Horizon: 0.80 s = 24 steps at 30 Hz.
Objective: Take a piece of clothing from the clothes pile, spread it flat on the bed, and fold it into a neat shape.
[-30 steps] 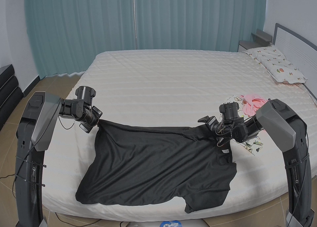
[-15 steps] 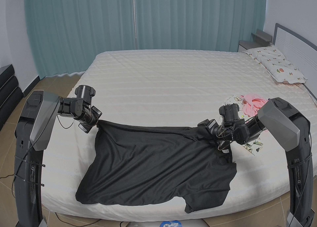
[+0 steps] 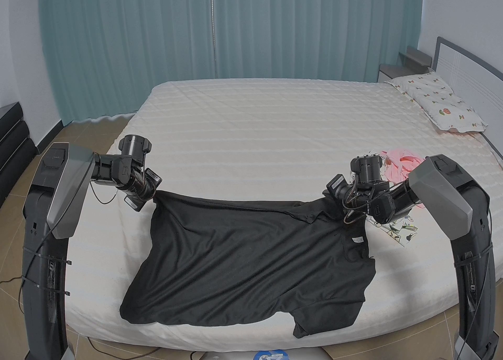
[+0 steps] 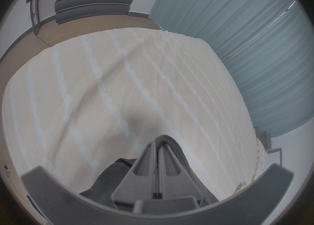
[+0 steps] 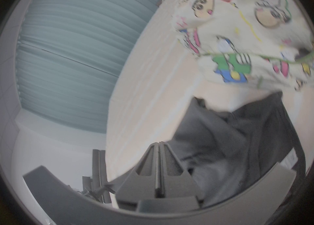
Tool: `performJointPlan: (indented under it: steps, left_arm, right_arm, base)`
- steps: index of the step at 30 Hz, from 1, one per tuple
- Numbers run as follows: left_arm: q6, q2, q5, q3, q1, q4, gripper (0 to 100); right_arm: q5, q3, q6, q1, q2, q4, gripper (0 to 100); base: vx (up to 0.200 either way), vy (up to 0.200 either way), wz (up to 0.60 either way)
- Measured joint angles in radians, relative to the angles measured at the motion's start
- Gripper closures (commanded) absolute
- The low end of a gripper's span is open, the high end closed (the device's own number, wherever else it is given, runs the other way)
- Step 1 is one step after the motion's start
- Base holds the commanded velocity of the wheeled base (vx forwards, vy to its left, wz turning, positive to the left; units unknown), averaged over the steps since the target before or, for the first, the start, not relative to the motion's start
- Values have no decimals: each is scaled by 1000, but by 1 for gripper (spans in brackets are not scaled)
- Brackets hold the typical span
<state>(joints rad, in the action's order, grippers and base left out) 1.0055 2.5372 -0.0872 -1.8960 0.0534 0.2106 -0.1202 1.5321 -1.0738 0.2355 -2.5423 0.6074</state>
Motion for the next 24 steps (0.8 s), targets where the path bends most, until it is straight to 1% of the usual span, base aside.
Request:
performJointPlan:
  steps: [2, 3, 6, 10, 16, 20, 24]
  left_arm:
    - [0, 0, 0, 0, 0, 0, 100]
    - [1, 0, 0, 0, 0, 1, 100]
    - [2, 0, 0, -2, 1, 1, 100]
    - [4, 0, 0, -2, 2, 1, 100]
    - [5, 0, 0, 0, 1, 2, 100]
    - [5, -1, 0, 3, -1, 3, 100]
    - [6, -4, 0, 10, -1, 3, 100]
  right_arm:
    - [0, 3, 3, -3, 1, 65, 100]
    - [0, 5, 5, -4, 1, 92, 0]
    - [-5, 6, 13, -4, 1, 131, 0]
    - [-11, -24, 33, -5, 4, 93, 0]
    - [-18, -126, 77, -2, 23, 78, 0]
    - [-38, -185, 84, -2, 43, 74, 0]
    - [-39, -193, 84, 0, 42, 57, 0]
  base:
    - [0, 0, 0]
    - [0, 0, 0]
    - [0, 0, 0]
    - [0, 0, 0]
    - [0, 0, 0]
    - [0, 0, 0]
    - [0, 0, 0]
